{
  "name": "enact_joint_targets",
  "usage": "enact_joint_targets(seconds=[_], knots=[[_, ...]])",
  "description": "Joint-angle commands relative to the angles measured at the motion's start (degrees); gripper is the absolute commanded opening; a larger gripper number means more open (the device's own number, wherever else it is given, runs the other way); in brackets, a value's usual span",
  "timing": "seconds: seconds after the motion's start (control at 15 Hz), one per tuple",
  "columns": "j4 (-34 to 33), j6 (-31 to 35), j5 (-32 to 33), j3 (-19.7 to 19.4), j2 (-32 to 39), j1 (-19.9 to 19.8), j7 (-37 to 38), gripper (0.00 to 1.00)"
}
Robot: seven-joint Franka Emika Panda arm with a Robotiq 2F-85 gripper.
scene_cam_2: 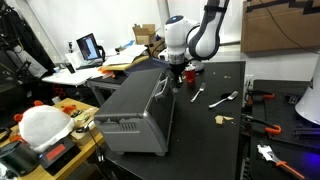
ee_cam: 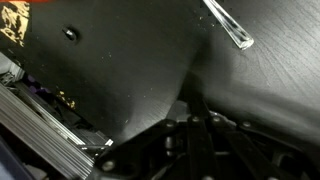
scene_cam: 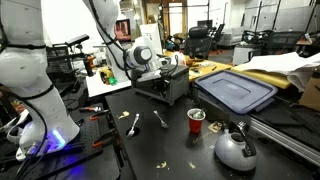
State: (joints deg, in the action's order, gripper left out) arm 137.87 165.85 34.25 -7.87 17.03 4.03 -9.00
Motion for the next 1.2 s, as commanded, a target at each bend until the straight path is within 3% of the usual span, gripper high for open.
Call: enact_joint_targets(seconds=[0.0,0.67,1.13], knots=[[0.2,0.8,0.6,1.5,4.5,0.6,-1.4,0.00],[-0.4,0.7,1.9,0.9,5.1,0.9,-4.2,0.00],[-1.0,-1.0,2.9,-1.9,2.8,1.5,0.0,0.00]])
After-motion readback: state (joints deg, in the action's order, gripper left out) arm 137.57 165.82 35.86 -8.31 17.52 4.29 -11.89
